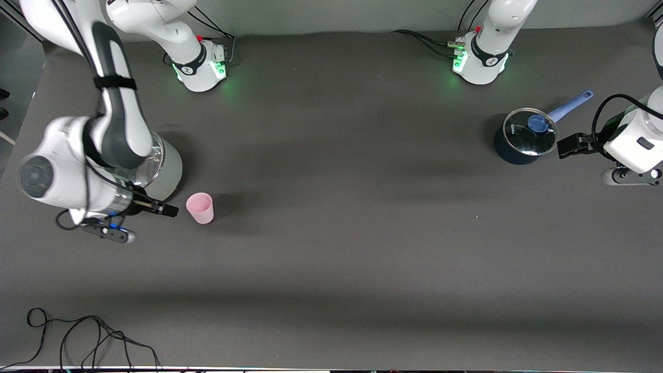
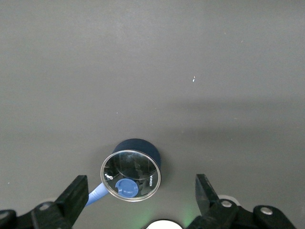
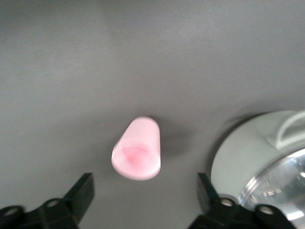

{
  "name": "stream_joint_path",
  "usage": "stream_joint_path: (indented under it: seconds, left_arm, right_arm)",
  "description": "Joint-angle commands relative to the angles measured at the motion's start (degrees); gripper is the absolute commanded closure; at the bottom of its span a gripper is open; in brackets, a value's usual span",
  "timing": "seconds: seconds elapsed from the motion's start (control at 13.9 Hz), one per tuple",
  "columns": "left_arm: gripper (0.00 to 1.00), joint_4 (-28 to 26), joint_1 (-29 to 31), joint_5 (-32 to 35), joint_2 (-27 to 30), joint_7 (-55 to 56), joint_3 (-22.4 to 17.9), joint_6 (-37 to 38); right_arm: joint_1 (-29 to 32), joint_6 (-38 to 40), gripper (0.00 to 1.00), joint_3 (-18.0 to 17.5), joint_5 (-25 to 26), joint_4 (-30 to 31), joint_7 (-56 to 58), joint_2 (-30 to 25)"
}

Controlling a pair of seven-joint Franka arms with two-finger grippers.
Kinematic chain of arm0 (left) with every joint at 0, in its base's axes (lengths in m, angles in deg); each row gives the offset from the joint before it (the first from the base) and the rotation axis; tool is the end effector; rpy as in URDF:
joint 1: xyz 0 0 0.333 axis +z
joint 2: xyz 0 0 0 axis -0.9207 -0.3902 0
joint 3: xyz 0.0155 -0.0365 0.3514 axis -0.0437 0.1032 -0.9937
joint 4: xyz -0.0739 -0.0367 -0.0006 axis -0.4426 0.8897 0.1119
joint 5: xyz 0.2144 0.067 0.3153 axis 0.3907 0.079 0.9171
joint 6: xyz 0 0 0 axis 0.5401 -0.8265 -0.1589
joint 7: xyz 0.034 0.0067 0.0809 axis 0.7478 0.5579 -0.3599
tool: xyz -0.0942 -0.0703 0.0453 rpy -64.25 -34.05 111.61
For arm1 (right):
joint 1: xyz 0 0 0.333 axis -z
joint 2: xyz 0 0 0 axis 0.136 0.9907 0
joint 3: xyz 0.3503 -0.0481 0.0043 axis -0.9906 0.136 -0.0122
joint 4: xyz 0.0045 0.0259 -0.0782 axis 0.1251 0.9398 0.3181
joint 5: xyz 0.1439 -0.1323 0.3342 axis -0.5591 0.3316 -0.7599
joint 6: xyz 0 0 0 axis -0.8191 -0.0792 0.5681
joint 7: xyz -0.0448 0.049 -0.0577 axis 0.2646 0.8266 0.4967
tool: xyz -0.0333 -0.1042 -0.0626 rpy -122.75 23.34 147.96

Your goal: Transfer pink cup from left to right arm

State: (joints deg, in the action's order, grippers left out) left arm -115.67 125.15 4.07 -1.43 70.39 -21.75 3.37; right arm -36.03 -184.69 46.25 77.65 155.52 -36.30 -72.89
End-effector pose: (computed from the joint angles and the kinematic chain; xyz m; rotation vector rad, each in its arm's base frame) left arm 0.5565 -0.0058 0.5821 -3.0394 -0.0046 0.2412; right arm 0.6111 0.0456 0.4133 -3.0510 0.4895 0.2270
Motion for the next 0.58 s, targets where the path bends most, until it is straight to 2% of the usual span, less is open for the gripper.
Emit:
stream_joint_path:
  seconds: [0.0, 0.07, 0.22, 0.36, 0.5]
  left_arm:
    - [0.00, -1.1, -1.0, -0.4, 2.3, -1.3, -3.2, -1.1]
    - [0.00, -1.1, -4.8, -1.0, 2.5, -2.6, -7.6, -1.0]
    - [0.00, -1.1, -15.3, -4.7, 5.2, -5.5, -20.9, -1.3]
    - [0.00, -2.4, -29.1, -6.8, 7.5, -6.5, -35.5, -2.6]
    - [0.00, -2.6, -42.8, -6.9, 7.9, -6.5, -48.4, -2.8]
  right_arm:
    - [-0.2, 8.9, 0.00, 1.8, -0.4, -6.5, -0.7, -1.6]
    - [-0.3, 10.3, 0.00, 2.2, -0.4, -7.6, -0.6, -1.6]
    - [-0.6, 11.0, 0.00, 2.2, -0.4, -8.8, -0.8, -2.8]
    - [-0.6, 13.2, 0.00, 2.2, 0.3, -10.2, 0.0, -5.4]
    - [-0.6, 14.1, 0.00, 2.2, 0.4, -11.2, 0.1, -8.2]
